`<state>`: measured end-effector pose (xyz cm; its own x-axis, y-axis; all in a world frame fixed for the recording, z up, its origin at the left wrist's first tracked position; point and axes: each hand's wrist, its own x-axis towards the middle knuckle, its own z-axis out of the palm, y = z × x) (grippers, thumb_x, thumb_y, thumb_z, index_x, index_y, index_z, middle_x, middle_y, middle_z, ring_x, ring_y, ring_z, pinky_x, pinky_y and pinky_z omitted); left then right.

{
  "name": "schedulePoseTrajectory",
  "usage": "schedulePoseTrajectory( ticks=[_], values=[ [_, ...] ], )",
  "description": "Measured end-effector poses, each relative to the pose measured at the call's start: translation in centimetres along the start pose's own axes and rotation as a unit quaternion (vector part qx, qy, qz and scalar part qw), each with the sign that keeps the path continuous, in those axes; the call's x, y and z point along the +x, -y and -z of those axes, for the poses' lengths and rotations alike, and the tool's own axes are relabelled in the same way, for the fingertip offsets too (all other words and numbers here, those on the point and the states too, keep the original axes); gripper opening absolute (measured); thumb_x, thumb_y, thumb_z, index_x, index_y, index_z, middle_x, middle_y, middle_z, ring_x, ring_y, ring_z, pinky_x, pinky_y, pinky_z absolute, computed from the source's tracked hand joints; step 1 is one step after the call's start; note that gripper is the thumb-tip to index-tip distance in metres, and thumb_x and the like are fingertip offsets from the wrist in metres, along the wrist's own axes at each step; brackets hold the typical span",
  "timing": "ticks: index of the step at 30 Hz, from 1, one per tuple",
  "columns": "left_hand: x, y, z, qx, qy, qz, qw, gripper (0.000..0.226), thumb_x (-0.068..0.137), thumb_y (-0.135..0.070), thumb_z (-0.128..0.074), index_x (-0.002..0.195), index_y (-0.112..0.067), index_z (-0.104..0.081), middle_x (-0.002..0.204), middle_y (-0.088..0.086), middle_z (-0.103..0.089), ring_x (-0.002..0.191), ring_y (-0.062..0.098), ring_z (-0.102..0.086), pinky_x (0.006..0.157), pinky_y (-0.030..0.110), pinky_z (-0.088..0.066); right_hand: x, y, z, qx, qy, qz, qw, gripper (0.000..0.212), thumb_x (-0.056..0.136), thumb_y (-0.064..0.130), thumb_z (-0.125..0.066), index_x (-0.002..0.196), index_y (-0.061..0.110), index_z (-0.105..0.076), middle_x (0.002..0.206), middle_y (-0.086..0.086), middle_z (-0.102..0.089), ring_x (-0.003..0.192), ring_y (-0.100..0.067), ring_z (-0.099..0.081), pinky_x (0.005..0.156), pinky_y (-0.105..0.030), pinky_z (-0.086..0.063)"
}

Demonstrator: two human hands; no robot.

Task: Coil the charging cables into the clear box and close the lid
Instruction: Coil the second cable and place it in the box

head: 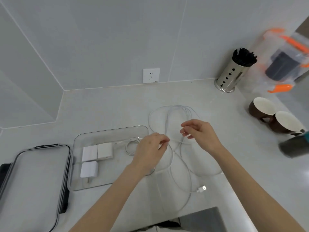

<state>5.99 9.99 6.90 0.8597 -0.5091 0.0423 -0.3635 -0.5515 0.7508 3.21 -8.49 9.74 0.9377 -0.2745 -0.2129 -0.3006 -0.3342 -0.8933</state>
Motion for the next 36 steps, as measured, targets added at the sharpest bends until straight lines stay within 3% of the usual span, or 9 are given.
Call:
schedulePoseTrajectory(
  ticks=[3,7,10,13,16,19,27,33,36],
  values=[
    [-0.3,-1.3,-2.9,0.018,0.046,-0.028,0.998,0.02,0.088,-0.018,-0.054,0.102,-0.014,-0.068,0.1,0.005,-0.068,0.095,0.02,-0.062,0.087,0.036,-0.048,-1.7,-2.9,2.0,-0.06,-0.012,-0.019,0.998,0.017,0.086,0.007,-0.057,0.084,0.021,-0.065,0.078,0.001,-0.071,0.07,-0.006,-0.064,0.07,-0.018,-0.047],
    [-0.5,-1.1,-6.8,0.073,0.152,0.016,0.985,0.025,0.09,-0.02,-0.051,0.11,-0.013,-0.063,0.112,0.006,-0.062,0.105,0.021,-0.057,0.091,0.032,-0.045,-3.3,-7.4,3.1,-0.21,0.001,-0.043,0.977,0.016,0.088,0.014,-0.057,0.099,0.015,-0.068,0.098,0.001,-0.069,0.083,-0.008,-0.059,0.069,-0.005,-0.039],
    [-0.8,-0.3,-9.4,0.091,0.197,0.049,0.975,0.027,0.089,-0.02,-0.05,0.112,-0.014,-0.062,0.118,0.005,-0.06,0.111,0.021,-0.056,0.093,0.031,-0.043,-4.4,-10.6,3.2,-0.289,0.051,-0.066,0.954,0.023,0.088,0.015,-0.055,0.108,0.013,-0.066,0.112,-0.002,-0.067,0.102,-0.016,-0.059,0.083,-0.02,-0.042],
    [-1.1,0.1,-11.2,0.12,0.229,0.075,0.963,0.028,0.088,-0.022,-0.05,0.112,-0.012,-0.061,0.118,0.008,-0.059,0.111,0.024,-0.055,0.09,0.03,-0.043,-5.1,-12.4,2.7,-0.337,0.088,-0.071,0.935,0.026,0.087,0.018,-0.055,0.112,0.013,-0.064,0.115,-0.005,-0.063,0.11,-0.02,-0.055,0.089,-0.027,-0.042],
    [-1.5,0.0,-12.4,0.126,0.238,0.107,0.957,0.026,0.084,-0.029,-0.054,0.094,-0.007,-0.064,0.103,0.01,-0.062,0.1,0.026,-0.059,0.082,0.033,-0.045,-5.4,-13.4,1.6,-0.345,0.093,-0.074,0.931,0.025,0.087,0.023,-0.055,0.105,0.01,-0.066,0.108,-0.009,-0.065,0.104,-0.024,-0.057,0.085,-0.031,-0.044],
    [-2.0,-0.4,-13.5,0.1,0.249,0.146,0.952,0.024,0.081,-0.037,-0.059,0.073,-0.015,-0.053,0.085,0.004,-0.055,0.092,0.025,-0.061,0.076,0.034,-0.046,-5.1,-14.0,0.3,-0.319,0.092,-0.071,0.94,0.024,0.088,0.026,-0.053,0.095,0.008,-0.068,0.099,-0.009,-0.066,0.096,-0.024,-0.059,0.079,-0.032,-0.045],
    [-1.8,-1.1,-15.3,0.16,0.237,0.16,0.945,0.026,0.084,-0.022,-0.05,0.099,-0.003,-0.06,0.108,0.015,-0.064,0.099,0.028,-0.061,0.076,0.032,-0.047,-4.4,-14.6,-0.9,-0.308,0.084,-0.062,0.946,0.022,0.086,0.029,-0.057,0.095,0.01,-0.065,0.1,-0.007,-0.064,0.093,-0.022,-0.06,0.071,-0.026,-0.04],
    [-0.7,-0.9,-14.7,0.057,0.205,0.211,0.954,0.021,0.075,-0.01,-0.057,0.089,0.001,-0.067,0.096,0.019,-0.071,0.093,0.031,-0.065,0.077,0.032,-0.05,-3.7,-14.8,1.0,-0.275,0.119,-0.061,0.952,0.019,0.082,0.022,-0.059,0.097,0.013,-0.067,0.099,-0.007,-0.066,0.092,-0.021,-0.061,0.08,-0.033,-0.049],
    [-0.2,-0.6,-13.9,-0.017,0.177,0.24,0.954,0.006,0.072,-0.004,-0.058,0.072,-0.004,-0.064,0.078,0.019,-0.073,0.067,0.028,-0.067,0.071,0.037,-0.057,-4.1,-15.0,1.7,-0.316,0.155,-0.05,0.935,0.02,0.077,0.025,-0.064,0.094,0.016,-0.064,0.088,0.0,-0.058,0.082,-0.017,-0.054,0.072,-0.03,-0.044]
  ],
)
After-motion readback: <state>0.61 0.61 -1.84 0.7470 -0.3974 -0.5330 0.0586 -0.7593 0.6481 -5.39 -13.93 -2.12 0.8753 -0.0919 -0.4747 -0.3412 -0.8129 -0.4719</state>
